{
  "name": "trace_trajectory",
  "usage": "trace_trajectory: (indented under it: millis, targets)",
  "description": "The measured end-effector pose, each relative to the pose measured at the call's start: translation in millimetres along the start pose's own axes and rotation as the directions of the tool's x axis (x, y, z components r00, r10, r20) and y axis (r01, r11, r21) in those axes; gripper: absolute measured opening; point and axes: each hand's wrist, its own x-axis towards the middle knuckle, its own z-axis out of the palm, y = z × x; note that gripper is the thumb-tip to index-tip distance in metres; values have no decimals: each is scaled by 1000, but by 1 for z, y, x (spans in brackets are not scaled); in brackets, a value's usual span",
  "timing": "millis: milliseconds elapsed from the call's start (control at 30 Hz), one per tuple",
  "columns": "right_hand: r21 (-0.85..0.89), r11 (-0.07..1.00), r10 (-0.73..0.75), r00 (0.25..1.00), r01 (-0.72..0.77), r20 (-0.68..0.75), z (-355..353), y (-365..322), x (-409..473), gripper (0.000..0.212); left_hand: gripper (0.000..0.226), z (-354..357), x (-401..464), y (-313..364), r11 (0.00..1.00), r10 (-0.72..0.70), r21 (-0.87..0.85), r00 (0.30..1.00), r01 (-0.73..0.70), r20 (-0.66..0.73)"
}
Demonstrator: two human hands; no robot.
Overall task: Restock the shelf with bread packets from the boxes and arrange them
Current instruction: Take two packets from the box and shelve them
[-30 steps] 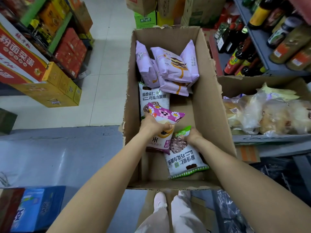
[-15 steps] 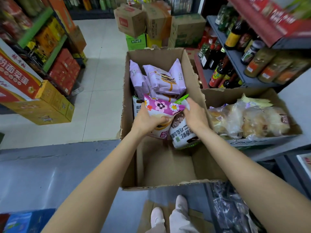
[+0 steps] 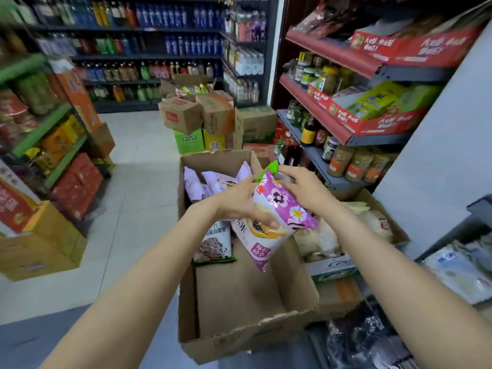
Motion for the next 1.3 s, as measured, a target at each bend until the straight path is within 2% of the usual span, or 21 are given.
trace_trajectory:
  millis: [100, 167, 233, 300, 367, 433, 467, 533, 567, 700, 800, 900, 933, 1033, 1100, 1167, 1200, 1233, 1300]
  targets:
    - [-26, 1000, 0, 991, -4, -132, -31, 3, -12, 23, 45, 6, 9, 36, 995, 92, 29, 995, -91, -29]
    - [-3, 998, 51, 944, -55, -327, -54, 11, -25, 30, 42, 12, 15, 65, 985, 171, 44, 984, -169, -45]
    - [118, 982, 186, 817, -145, -546, -79, 24, -45, 48, 41, 21, 21, 92, 969, 248, 24, 966, -247, -67]
    - [331, 917, 391, 667, -223, -635, -104, 39, -75, 60, 40, 35, 26, 120, 945, 313, -67, 945, -320, -97]
    - [546, 793, 591, 556, -270, -584, -125, 54, -112, 67, 35, 54, 29, 148, 909, 353, -201, 931, -366, -97]
    - [700, 657, 723, 495, -278, -482, -144, 63, -154, 63, 32, 80, 32, 175, 867, 390, -305, 918, -393, -75]
    - [768, 588, 762, 491, -253, -422, -154, 64, -176, 56, 34, 95, 34, 189, 854, 402, -332, 913, -401, -70]
    - [883, 449, 788, 527, -139, -318, -175, 63, -220, 39, 46, 129, 37, 217, 813, 433, -404, 900, -419, -61]
    - [902, 422, 782, 540, -90, -312, -185, 64, -243, 34, 45, 147, 37, 232, 794, 442, -442, 896, -416, -49]
    - [886, 460, 776, 512, -58, -369, -219, 72, -342, 19, 14, 223, 28, 292, 718, 435, -615, 900, -326, 32]
    - [889, 454, 765, 488, 53, -420, -241, 73, -413, 22, 3, 278, 13, 338, 661, 402, -728, 905, -182, 139]
    - [865, 480, 748, 446, 147, -491, -265, 70, -475, 43, 5, 326, -5, 377, 662, 426, -736, 879, -144, 212]
    - [844, 518, 744, 411, 143, -526, -272, 68, -494, 47, 9, 341, -9, 388, 659, 436, -740, 870, -134, 231]
    - [745, 663, 706, 267, 76, -656, -291, 62, -544, 35, 26, 380, -23, 414, 691, 448, -709, 852, -140, 269]
    - [647, 762, 644, 143, -35, -751, -307, 59, -577, 23, 33, 404, -30, 430, 746, 469, -620, 851, -241, 235]
    - [517, 824, 545, 79, -231, -834, -327, 56, -608, 29, 25, 427, -37, 446, 769, 506, -526, 848, -363, 154]
    - [438, 808, 507, 85, -395, -858, -340, 56, -623, 44, 22, 437, -39, 453, 775, 515, -484, 850, -407, 109]
    - [351, 745, 493, 113, -567, -863, -354, 56, -637, 58, 21, 448, -40, 460, 780, 508, -459, 859, -426, 64]
    - [168, 609, 491, 202, -775, -847, -379, 54, -660, 69, 27, 465, -39, 474, 776, 465, -478, 885, -411, -8]
